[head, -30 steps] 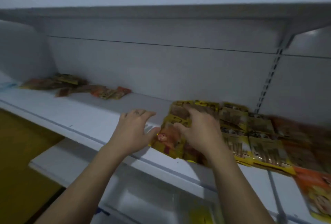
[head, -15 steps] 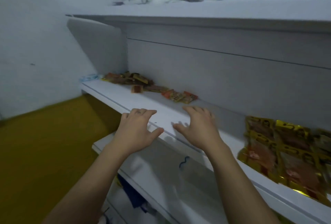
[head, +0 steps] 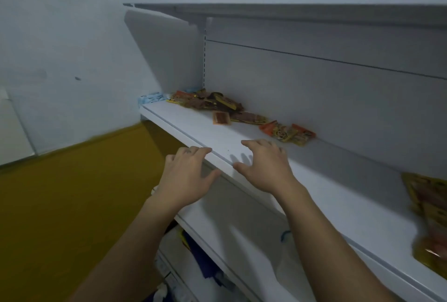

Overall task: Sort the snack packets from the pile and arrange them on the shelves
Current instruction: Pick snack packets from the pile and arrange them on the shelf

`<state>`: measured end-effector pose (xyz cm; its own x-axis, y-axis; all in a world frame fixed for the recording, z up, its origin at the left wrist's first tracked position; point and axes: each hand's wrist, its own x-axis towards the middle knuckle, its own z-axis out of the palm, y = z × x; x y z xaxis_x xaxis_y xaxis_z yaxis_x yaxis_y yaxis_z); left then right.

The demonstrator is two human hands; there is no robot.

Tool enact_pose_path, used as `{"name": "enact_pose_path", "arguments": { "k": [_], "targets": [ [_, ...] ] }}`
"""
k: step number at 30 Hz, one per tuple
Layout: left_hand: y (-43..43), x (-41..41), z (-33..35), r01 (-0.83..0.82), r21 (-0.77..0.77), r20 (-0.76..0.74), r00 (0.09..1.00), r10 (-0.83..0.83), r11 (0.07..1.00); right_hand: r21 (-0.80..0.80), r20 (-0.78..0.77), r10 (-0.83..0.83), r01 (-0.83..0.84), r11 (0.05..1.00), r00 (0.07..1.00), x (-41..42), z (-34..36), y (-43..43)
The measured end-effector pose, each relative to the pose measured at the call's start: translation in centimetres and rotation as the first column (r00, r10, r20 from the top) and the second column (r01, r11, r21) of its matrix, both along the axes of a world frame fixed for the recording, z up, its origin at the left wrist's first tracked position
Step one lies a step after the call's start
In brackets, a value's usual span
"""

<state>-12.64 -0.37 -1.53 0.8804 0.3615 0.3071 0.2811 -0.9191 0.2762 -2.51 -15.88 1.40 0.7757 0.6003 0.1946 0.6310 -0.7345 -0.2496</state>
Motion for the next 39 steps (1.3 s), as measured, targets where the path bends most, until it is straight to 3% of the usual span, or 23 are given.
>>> {"name": "enact_pose_path", "arguments": {
  "k": [8,13,16,21,28,32,35,39],
  "targets": [
    [6.7,7.6,-0.8,0.002,0.004,-0.034,0.999,-0.002,1.000,-0.089,-0.009,0.010,-0.011,0.996,1.000,8.6,0.4,8.4],
    [11.4,13.5,-0.4,0.008,0.028,-0.096,0.995,-0.005,1.000,-0.075,-0.092,0.017,-0.024,0.997,0.996,15.3,0.2,13.9],
    [13.8,16.7,-0.6,0.017,0.037,-0.101,0.995,-0.014,0.999,-0.141,-0.037,-0.023,0.017,0.990,0.999,19.0,-0.1,15.9],
    [15.9,20.7,-2.1,0.045,0.039,-0.122,0.992,-0.040,0.998,-0.155,-0.074,-0.121,0.109,0.982,0.990,22.9,-1.4,17.9],
    [16.9,25.8,-2.9,0.123,0.088,-0.107,0.988,-0.113,0.989,-0.037,0.031,-0.230,0.231,0.972,0.973,24.5,-4.0,19.5],
    [17.1,28.0,-3.6,0.169,0.084,-0.098,0.982,-0.160,0.982,0.006,0.042,-0.223,0.222,0.975,0.974,23.9,-5.0,19.4],
    [18.0,29.4,-3.4,0.186,0.074,-0.076,0.981,-0.181,0.980,0.131,0.167,-0.254,0.234,0.963,0.953,24.6,-5.3,19.5],
    [20.0,31.0,-3.0,0.207,0.129,-0.090,0.976,-0.196,0.970,0.050,0.178,-0.274,0.269,0.962,0.945,25.4,-4.9,20.4]
  ]
}}
